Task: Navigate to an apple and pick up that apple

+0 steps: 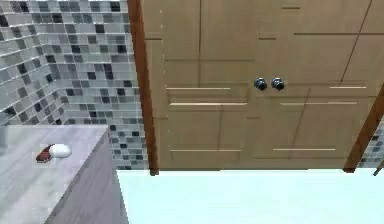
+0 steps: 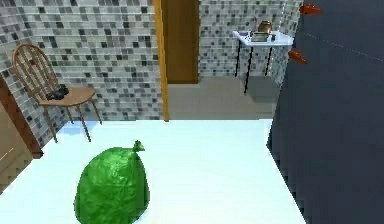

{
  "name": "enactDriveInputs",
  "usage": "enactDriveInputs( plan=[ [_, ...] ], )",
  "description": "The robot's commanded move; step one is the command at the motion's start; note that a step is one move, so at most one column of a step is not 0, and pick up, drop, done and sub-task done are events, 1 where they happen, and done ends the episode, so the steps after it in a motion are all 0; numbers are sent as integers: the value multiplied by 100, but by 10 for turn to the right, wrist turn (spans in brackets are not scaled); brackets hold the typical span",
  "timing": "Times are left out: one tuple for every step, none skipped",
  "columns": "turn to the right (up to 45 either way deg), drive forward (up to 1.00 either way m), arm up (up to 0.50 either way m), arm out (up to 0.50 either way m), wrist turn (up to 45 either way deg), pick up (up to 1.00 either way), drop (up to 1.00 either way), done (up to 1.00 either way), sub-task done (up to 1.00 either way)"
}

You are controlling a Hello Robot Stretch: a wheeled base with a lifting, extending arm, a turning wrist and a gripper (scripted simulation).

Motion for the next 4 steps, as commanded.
enactDriveInputs(
  plan=[
    [-450,0,0,0,0,0,0,0,0],
    [-450,0,0,0,0,0,0,0,0],
    [-450,0,0,0,0,0,0,0,0],
    [-120,0,0,0,0,0,0,0,0]
  ],
)
